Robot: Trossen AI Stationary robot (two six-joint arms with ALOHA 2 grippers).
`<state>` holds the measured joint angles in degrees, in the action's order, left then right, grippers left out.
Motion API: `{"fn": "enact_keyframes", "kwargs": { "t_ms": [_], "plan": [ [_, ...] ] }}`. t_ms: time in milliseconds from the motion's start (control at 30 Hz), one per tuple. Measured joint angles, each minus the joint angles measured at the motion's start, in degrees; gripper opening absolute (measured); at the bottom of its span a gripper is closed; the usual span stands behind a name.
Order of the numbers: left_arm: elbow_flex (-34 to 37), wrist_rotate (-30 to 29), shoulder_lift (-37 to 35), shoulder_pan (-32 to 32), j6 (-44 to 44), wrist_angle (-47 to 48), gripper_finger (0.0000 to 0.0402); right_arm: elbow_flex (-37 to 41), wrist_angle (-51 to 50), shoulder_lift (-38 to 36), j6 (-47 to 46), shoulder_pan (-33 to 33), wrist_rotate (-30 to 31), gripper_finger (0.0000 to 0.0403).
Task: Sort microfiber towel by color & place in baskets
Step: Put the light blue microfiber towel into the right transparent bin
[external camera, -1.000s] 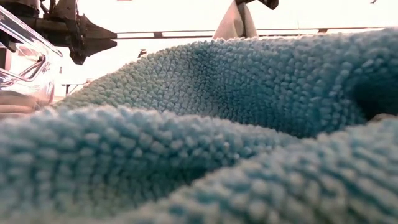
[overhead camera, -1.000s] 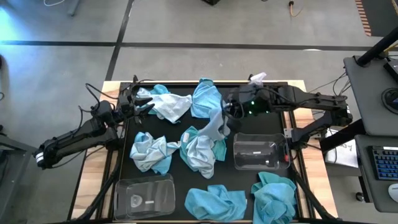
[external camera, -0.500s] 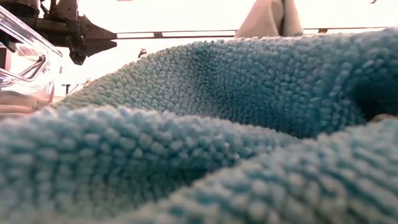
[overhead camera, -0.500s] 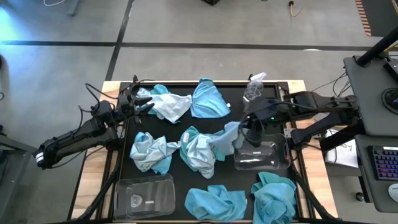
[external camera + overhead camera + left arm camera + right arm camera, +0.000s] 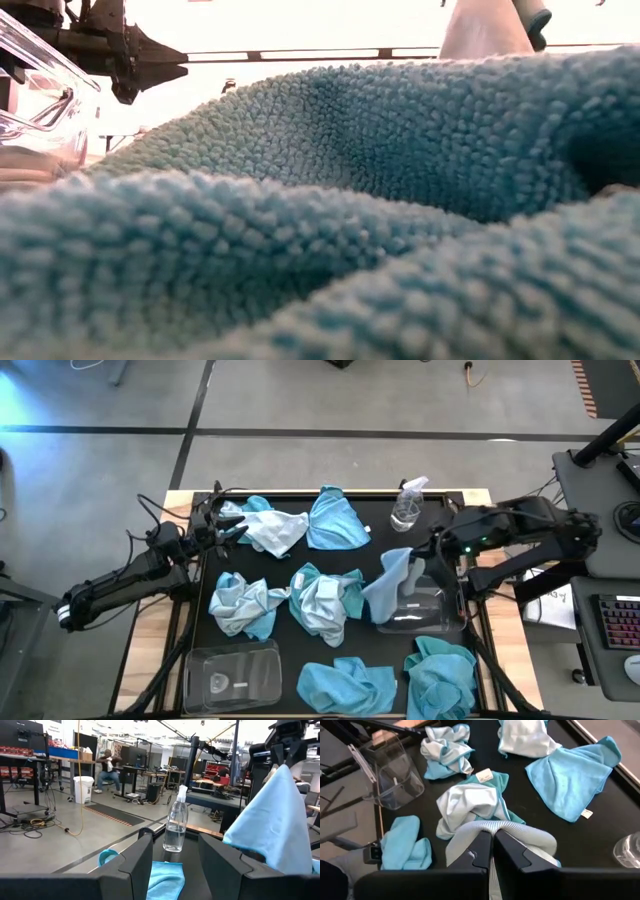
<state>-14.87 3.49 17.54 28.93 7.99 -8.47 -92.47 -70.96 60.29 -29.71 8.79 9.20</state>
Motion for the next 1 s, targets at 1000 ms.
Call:
{"fn": "enact_keyframes", "kwargs": {
  "t_ms": [1000],
  "plan": [
    [0.00,-0.04,0.00,0.00,0.24,0.00,0.0144,6.98,-16.15,2.45,-17.28,0.03,-8.06,0.0009]
  ]
}}
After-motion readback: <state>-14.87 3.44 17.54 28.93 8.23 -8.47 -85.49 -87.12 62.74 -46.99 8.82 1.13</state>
